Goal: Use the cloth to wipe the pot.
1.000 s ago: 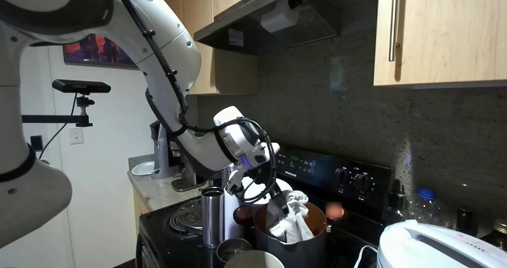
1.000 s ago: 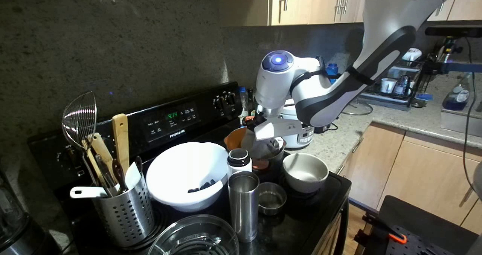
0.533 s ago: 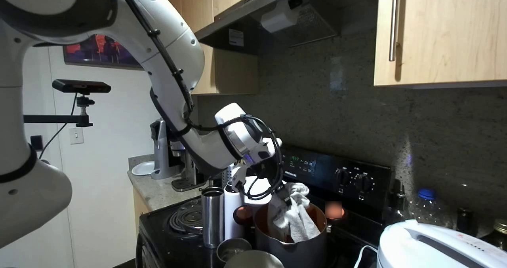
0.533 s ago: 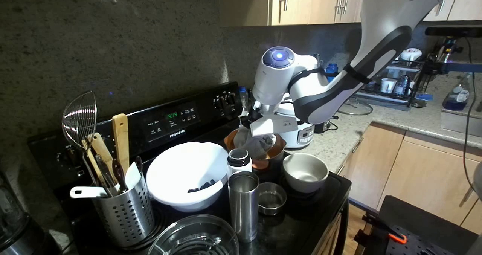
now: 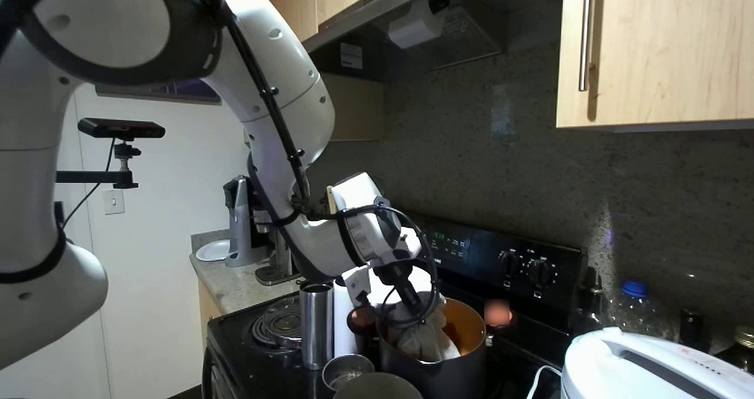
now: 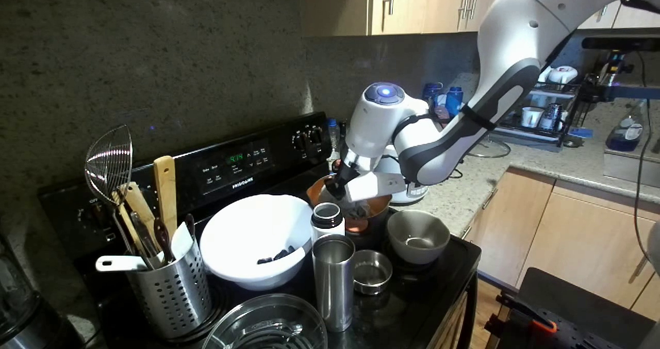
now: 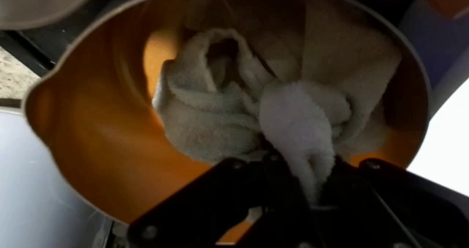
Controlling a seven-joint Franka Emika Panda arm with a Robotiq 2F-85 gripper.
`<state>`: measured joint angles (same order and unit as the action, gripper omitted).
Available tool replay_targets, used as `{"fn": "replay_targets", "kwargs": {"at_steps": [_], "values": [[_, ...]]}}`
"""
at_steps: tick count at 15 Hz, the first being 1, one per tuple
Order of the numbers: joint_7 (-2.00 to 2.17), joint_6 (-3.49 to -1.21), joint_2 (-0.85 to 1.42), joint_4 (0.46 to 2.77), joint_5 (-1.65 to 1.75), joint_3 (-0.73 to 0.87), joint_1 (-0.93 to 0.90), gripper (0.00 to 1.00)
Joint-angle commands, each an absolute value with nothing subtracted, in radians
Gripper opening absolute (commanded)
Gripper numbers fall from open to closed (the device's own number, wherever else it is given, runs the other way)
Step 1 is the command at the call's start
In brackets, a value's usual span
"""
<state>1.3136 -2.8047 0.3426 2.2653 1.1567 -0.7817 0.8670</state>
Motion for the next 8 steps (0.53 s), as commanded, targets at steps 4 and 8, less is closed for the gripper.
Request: {"fn": "replay_targets", "kwargs": {"at_steps": [4,8], "values": [[0.804,-2.87,0.324,2.214,0.702,-0.324,0.461,0.07],[0.872,-2.871,0.345,2.143,0.838,-0.378,0.51,0.07]]}}
